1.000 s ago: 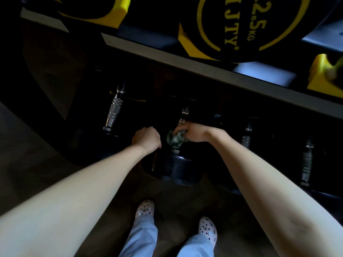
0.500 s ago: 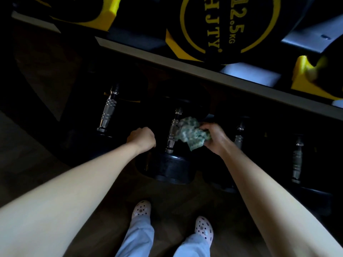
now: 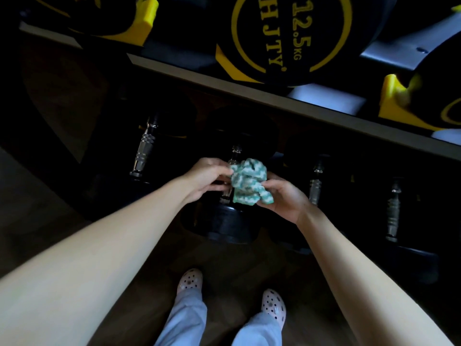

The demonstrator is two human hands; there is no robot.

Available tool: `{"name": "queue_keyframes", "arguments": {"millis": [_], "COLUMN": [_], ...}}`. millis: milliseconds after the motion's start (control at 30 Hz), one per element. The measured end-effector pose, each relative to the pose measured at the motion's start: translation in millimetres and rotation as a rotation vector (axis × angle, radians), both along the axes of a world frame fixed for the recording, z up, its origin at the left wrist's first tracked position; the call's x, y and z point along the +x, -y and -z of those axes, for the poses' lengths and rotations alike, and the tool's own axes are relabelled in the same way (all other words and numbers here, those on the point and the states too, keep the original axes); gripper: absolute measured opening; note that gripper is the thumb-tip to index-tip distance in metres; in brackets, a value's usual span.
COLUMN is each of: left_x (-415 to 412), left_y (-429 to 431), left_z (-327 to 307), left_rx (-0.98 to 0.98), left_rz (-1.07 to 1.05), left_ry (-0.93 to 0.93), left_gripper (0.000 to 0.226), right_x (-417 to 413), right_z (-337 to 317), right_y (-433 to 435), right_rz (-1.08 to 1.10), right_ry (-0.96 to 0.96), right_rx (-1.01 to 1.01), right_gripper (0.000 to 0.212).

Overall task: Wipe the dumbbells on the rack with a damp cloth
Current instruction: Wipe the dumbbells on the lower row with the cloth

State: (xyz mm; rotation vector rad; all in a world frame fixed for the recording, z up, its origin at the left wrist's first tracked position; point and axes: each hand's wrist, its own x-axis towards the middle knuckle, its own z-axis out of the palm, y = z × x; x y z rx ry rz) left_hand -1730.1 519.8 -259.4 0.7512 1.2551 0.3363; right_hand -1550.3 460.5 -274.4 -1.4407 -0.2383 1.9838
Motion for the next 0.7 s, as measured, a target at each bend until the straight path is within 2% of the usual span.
{"name": "queue_keyframes", "arguments": {"millis": [67,133,200,267,333,400,467,533,600,700], "left_x": [7,14,22,29,35,36,35,31,29,25], "left_y": [2,4,7,13,22,29,33,35,37,34], "left_z": [-1,1,4,4,4,6,7,8,9,6], "left_rx": [0.074,0.172,0.353,0.589,0.833,1.035,1.149,1.244,1.255,1.06], "left_rz": [-0.074,-0.127,-0.111,-0.007,0.121,0.281,0.384,0.442,0.552,0.67], "left_ry": [-0.029,-0.071,-0.157,-0.268,-0.32,-0.372,-0.431,-0.454,-0.451,-0.397], "left_gripper": [0.017,0.021,0.025,0.022,0.008,0.011,0.012,0.017,0.028,0.043], "right_x": [-2,-9,-15,-18,-22,-23,-18,-11,-8,-10], "right_z": [0,-1,-1,0,0,-3,-5,-5,-6,-4], "right_y": [0,-2,-3,-3,-3,-3,-1,1,1,-3], "right_rz": [-0.027,0.002,0.063,0.179,0.327,0.438,0.538,0.573,0.5,0.374], "right_ry": [0.152,0.294,0.397,0.428,0.324,0.13,-0.115,-0.281,-0.3,-0.168], "right_rx": [0.018,0.013,0.021,0.0,-0.039,-0.046,-0.059,-0.074,-0.058,-0.055], "right_gripper": [0.032,0.022,0.019,0.018,0.021,0.027,0.03,0.033,0.033,0.015]}}
